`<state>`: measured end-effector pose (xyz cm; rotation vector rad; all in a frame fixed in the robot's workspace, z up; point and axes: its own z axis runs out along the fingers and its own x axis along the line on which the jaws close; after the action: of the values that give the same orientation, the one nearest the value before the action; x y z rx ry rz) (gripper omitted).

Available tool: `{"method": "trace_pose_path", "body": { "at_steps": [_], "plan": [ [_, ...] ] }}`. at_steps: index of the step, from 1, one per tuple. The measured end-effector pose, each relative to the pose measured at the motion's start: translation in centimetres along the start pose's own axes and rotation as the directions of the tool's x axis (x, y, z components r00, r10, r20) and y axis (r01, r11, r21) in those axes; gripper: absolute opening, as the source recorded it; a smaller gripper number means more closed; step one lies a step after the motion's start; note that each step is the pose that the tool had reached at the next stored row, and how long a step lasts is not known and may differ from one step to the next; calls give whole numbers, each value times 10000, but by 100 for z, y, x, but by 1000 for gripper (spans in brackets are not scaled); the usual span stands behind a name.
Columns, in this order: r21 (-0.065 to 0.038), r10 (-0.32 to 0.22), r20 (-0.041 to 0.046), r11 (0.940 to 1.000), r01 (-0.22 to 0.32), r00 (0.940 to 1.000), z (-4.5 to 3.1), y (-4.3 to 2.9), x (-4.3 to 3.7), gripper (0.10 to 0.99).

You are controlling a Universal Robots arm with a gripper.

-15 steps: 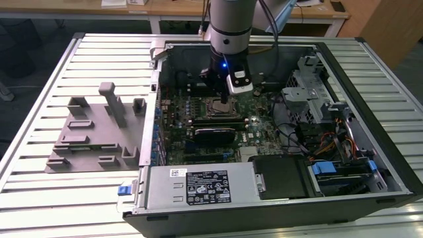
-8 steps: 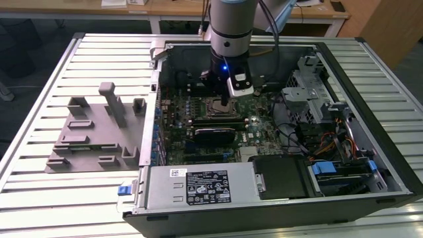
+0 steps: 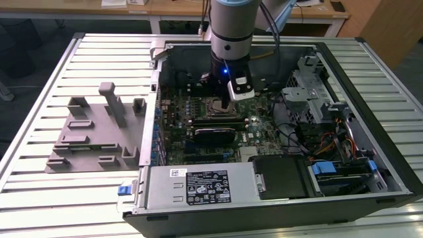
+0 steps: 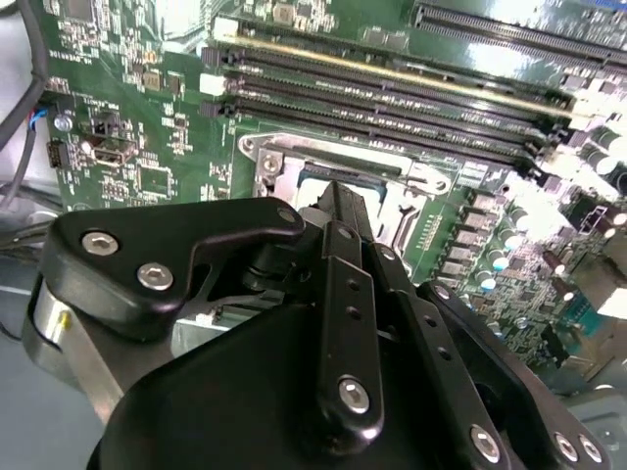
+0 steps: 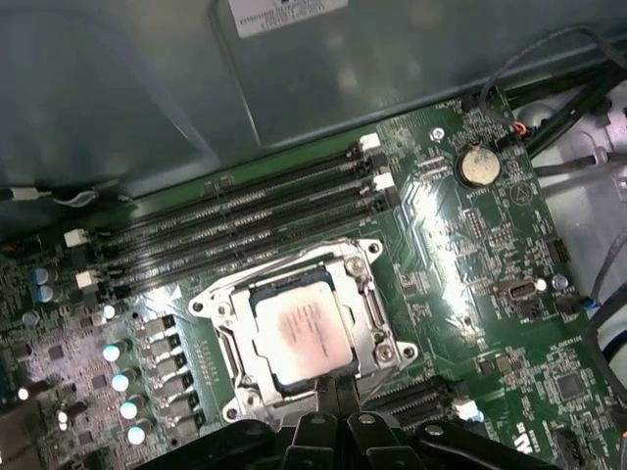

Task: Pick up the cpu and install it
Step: 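Install the second cpu locking lever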

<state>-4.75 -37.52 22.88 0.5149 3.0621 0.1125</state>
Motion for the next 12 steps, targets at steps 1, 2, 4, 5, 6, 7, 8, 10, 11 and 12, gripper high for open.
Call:
{"method": "trace_pose_path", "body": {
  "at_steps": [1, 2, 4, 5, 6, 7, 8, 10, 11, 12],
  "plan": [
    [1, 0, 0, 10000, 0, 10000, -1, -11, -4, 106],
    [1, 0, 0, 10000, 0, 10000, -2, -22, -8, 106],
    [2, 0, 0, 10000, 0, 10000, -5, -32, -15, 106],
    [3, 0, -1, 10000, 0, 10000, -10, -36, -17, 106],
    [3, 0, 0, 10000, 0, 10000, -18, -38, -19, 106],
    [3, 0, 0, 10000, 0, 10000, -25, -41, -21, 106],
    [1, 0, 0, 10000, 0, 10000, -32, -44, -22, 106],
    [0, 0, 0, 10000, 0, 10000, -39, -53, -26, 106],
    [2, -1, 0, 10000, 1, 10000, -41, -60, -29, 106],
    [2, 0, 0, 10000, 0, 10000, -42, -70, -32, 106]
  ]
}}
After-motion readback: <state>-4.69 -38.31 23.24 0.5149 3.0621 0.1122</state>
